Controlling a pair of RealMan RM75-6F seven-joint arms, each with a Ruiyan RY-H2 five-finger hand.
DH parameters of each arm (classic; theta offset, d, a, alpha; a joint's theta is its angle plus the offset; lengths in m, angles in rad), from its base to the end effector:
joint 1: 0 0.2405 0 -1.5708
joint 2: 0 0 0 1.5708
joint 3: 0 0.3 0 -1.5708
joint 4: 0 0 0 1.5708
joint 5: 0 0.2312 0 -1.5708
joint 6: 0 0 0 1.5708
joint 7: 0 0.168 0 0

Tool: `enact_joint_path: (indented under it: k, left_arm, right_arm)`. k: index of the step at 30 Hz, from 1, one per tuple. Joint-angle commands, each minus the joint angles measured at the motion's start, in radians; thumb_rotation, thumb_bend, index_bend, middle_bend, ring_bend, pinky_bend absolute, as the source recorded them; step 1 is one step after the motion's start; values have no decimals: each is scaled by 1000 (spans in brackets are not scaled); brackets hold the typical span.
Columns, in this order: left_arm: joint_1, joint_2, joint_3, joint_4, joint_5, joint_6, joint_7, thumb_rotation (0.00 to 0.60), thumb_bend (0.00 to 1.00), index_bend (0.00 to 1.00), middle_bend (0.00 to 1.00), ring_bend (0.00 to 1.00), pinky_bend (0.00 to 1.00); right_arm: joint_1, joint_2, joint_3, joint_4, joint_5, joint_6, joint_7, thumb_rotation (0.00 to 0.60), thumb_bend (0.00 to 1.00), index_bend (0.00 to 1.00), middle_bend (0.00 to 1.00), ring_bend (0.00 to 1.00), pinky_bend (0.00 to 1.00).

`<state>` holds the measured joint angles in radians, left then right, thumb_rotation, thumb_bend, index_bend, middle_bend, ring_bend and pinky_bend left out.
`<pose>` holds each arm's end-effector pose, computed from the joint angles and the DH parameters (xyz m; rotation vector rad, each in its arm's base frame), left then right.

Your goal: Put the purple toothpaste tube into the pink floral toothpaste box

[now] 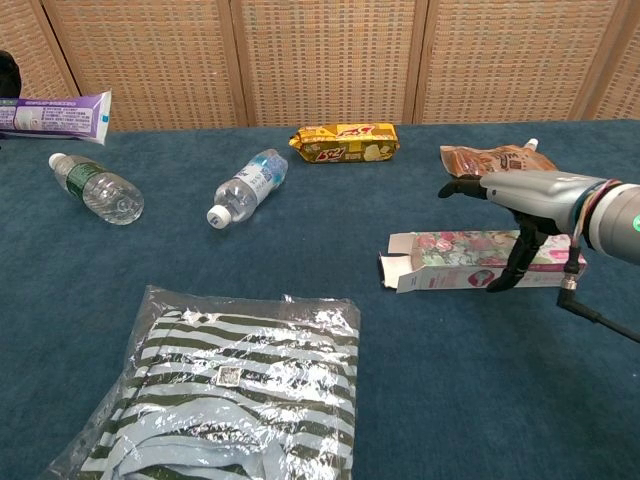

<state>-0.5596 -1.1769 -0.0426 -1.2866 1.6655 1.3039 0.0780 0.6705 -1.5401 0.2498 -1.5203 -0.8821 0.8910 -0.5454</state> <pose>-0.2772 0.3773 0.1380 -1.8683 -0.2954 -0.8936 -0.2086 -0.3950 -0.0440 1.7785 -1.0848 0.7338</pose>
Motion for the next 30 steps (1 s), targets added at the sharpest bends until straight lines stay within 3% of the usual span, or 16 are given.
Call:
enact_joint_path:
  k: [1, 8, 11, 14, 19, 23, 30]
  left_arm:
    - [-2, -10, 2, 8, 2, -3, -2, 600, 313, 853, 713, 624, 634]
    - [-7, -36, 6, 34, 3, -16, -5, 600, 312, 853, 713, 624, 634]
    - [-8, -42, 7, 39, 2, -19, -8, 600, 312, 853, 713, 624, 634]
    - [-9, -48, 7, 45, 2, -20, -11, 600, 312, 853, 713, 624, 634]
    - [-9, -54, 9, 52, 6, -15, -20, 600, 312, 853, 713, 624, 634]
    - [-8, -53, 8, 55, 7, -10, -28, 600, 312, 853, 713, 624, 634]
    - [-10, -38, 4, 33, 10, -2, -39, 600, 313, 853, 713, 624, 634]
  right_arm:
    - [10, -11, -3, 46, 40, -20, 11, 600, 89, 11, 0, 0, 0]
    - [3, -38, -29, 127, 18, -23, 85, 600, 89, 104, 0, 0, 0]
    - [1, -53, -31, 152, 4, -5, 102, 600, 88, 217, 55, 0, 19]
    - [-4, -68, -34, 173, -17, 18, 127, 600, 89, 327, 184, 53, 107]
    - [-18, -83, -43, 197, -43, 42, 164, 600, 89, 488, 382, 269, 319]
    - [-29, -84, -49, 197, -69, 58, 194, 600, 89, 542, 441, 344, 393]
    - [-51, -62, -46, 142, -110, 78, 265, 600, 89, 568, 465, 373, 439]
